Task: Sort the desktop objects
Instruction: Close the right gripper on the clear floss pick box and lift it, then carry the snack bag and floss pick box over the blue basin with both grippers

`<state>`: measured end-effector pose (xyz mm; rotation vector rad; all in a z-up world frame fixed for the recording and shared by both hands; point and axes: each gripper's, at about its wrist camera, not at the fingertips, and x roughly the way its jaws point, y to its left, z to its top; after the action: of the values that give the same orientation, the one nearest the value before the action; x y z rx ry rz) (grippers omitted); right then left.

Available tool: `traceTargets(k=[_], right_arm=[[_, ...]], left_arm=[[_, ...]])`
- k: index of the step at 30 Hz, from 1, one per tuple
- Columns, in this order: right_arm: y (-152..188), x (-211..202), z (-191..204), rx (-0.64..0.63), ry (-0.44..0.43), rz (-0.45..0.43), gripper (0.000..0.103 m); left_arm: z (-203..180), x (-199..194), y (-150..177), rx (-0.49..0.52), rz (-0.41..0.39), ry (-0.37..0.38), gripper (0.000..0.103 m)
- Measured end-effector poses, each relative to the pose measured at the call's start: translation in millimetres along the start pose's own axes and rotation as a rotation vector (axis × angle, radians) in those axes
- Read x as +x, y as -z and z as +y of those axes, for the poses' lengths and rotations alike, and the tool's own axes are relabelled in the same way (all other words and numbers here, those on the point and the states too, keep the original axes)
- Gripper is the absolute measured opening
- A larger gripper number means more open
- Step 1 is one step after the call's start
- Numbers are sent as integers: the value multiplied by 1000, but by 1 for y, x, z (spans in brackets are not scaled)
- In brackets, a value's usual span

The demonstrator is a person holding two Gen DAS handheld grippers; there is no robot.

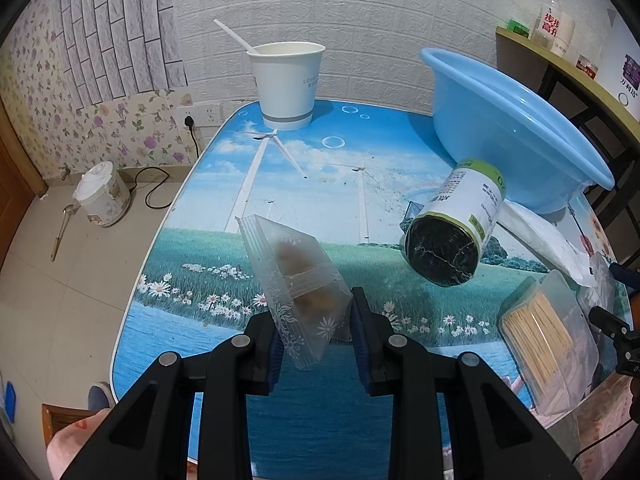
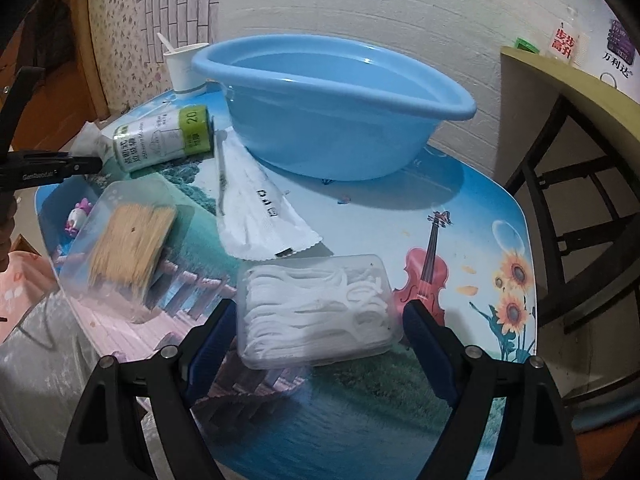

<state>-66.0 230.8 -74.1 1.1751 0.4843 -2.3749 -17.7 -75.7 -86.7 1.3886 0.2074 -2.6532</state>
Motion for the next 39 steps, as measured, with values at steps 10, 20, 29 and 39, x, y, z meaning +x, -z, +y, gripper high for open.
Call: traceTargets(k=[10,20,29,39], right_arm=[[-10,9,-9,-38,-74,15,85],[-5,20,-16,120,-94,1,87],[0,16,-16,192,-50,-12,82],[-7,-12,-15,236,-21,-65,82]], left_arm=[[2,1,0,-2,4,-1,28],[1,2,-1,5,1,-3,28],[0,2,-1,12,1,11,27],[-1,-15,-5,7,-39,30,27]])
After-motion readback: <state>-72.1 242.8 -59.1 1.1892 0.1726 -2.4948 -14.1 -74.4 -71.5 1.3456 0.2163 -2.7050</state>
